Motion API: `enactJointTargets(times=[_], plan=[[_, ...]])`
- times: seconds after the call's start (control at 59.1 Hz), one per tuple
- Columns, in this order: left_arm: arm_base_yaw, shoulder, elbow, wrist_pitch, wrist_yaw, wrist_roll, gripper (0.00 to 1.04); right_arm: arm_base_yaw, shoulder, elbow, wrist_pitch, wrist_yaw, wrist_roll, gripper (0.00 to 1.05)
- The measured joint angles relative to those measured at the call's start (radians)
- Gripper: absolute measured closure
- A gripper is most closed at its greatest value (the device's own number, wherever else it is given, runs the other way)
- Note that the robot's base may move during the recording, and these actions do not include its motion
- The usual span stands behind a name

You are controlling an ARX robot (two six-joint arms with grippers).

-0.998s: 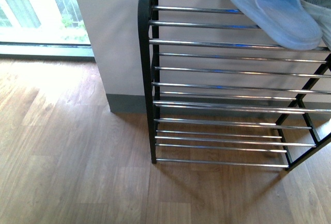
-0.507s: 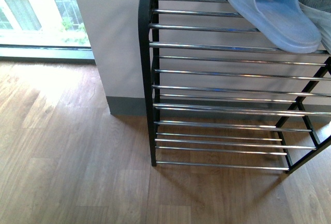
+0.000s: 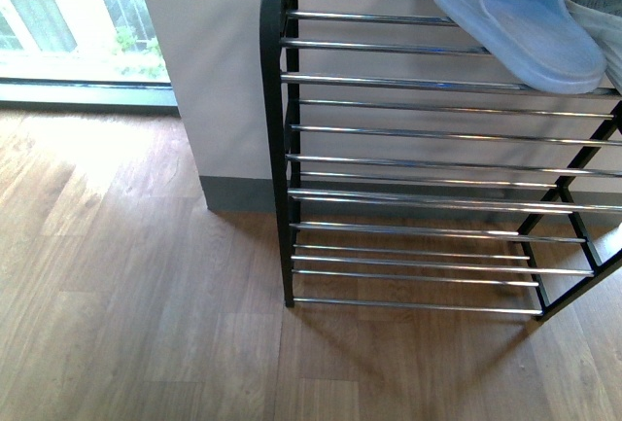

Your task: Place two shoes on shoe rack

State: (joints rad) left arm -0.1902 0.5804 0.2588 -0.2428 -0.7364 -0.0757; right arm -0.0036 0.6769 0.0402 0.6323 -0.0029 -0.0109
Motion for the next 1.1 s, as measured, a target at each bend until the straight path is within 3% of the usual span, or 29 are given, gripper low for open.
enactJointTargets(times=[1.099], plan=[[0.000,0.000,0.000,0.000,0.000,0.000,1.03,0.000,-0.518,-0.021,-0.473,0.003,0.000,1.03]])
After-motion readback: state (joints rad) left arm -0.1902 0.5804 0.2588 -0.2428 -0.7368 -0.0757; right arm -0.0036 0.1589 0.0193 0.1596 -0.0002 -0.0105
